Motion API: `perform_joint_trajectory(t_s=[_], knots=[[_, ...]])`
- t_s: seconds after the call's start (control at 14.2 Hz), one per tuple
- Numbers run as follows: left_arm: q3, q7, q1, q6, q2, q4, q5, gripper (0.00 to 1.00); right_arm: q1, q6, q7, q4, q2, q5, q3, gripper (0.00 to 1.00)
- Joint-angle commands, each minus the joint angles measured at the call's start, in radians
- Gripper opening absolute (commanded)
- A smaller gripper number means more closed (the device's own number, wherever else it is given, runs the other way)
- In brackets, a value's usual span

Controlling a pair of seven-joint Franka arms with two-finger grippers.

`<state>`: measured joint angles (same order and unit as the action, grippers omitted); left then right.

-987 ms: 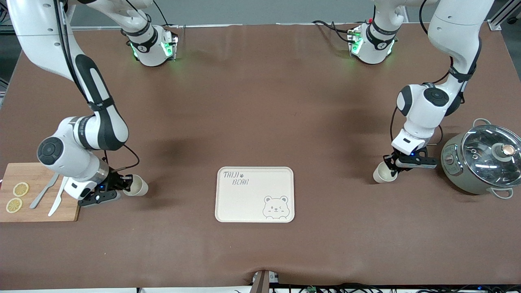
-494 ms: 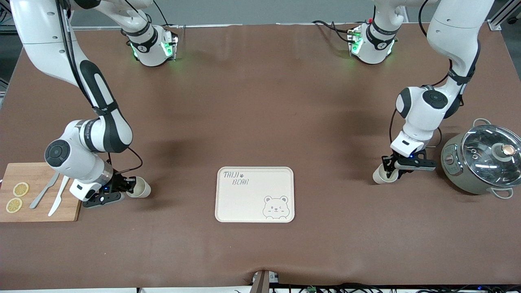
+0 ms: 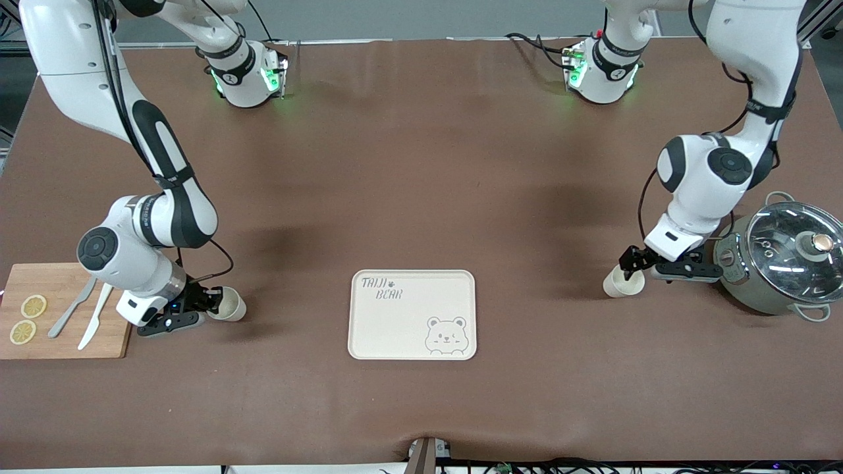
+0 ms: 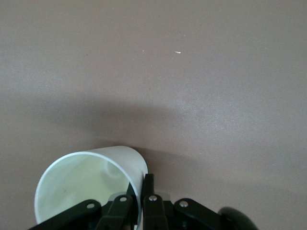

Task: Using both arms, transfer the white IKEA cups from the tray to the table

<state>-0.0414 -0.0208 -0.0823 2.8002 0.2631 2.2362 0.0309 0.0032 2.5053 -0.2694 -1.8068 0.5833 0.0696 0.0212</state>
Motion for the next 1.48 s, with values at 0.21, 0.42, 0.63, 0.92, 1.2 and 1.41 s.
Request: perform_joint_trajectory(t_s=[0.21, 0.42, 0.63, 0.92, 1.2, 1.41], knots=[[0.005, 0.031, -0.004, -0.598, -0.094, -0.33, -0.012, 1.0, -0.012, -0.086, -0.017, 0.061, -0.014, 0.018, 0.002, 1.0], [0.008, 0.061, -0.019, -0.829, -0.079, -0.539, -0.075, 1.0, -0.015, -0.403, -0.011, 0.238, -0.026, 0.015, -0.004, 1.0], [0.035, 0.091, -0.039, -0.986, -0.056, -0.709, -0.077, 1.0, -0.049, -0.702, -0.007, 0.389, -0.095, 0.009, -0.004, 1.0], [0.057, 0.082, -0.039, -1.111, -0.09, -0.77, -0.075, 1.0, -0.11, -0.896, -0.005, 0.402, -0.259, 0.004, -0.004, 1.0], [0.06, 0.081, -0.034, -1.241, -0.165, -0.81, -0.075, 1.0, -0.16, -0.962, -0.004, 0.325, -0.417, 0.002, -0.006, 1.0], [0.06, 0.049, -0.028, -1.269, -0.186, -0.81, -0.062, 1.0, -0.18, -0.916, 0.013, 0.22, -0.528, 0.002, -0.006, 1.0]])
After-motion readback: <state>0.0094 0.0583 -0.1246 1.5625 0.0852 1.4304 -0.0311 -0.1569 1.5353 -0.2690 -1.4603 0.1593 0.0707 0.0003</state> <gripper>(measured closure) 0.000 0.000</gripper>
